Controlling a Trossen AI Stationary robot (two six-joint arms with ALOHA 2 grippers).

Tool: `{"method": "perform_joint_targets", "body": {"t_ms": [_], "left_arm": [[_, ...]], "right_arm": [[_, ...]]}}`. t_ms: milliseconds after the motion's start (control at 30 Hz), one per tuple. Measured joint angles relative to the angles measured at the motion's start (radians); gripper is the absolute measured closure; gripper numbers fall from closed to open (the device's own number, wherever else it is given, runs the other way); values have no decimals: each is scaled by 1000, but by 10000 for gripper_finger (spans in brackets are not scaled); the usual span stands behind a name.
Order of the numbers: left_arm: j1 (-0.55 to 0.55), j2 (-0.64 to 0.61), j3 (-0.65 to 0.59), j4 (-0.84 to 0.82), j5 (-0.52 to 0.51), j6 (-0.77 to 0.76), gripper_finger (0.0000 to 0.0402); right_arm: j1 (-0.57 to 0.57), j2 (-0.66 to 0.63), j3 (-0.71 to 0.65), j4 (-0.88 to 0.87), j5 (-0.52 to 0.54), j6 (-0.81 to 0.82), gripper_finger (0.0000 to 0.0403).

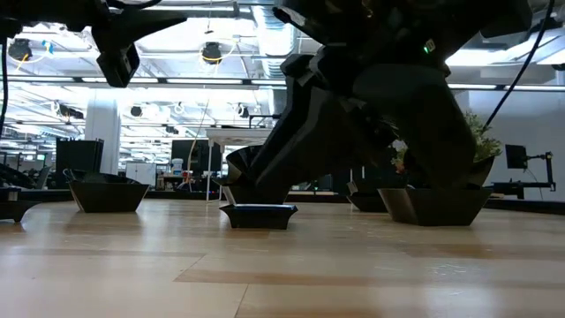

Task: Pick & Place Mini shaped plates
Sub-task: Stack the right black square plate on top of the black square plate on the shelf

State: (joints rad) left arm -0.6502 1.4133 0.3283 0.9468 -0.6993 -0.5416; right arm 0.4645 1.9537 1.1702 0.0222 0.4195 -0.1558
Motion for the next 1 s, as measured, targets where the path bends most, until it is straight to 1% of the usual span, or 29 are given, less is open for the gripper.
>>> {"method": "perform_joint_targets", "body": {"t_ms": [167,300,633,1000], "left_arm": [[0,33,0,29,-7,-40,270],[0,36,0,41,-7,-40,270],[2,36,0,46,-11,-34,270],[2,36,0,46,-11,-32,270]], "right_arm": [[1,0,0,-17,-8,49,270],[6,2,0,-15,-10,52,271],[-3,60,-1,29,-2,18,271],[-25,62,-1,27,0,50,276]]}}
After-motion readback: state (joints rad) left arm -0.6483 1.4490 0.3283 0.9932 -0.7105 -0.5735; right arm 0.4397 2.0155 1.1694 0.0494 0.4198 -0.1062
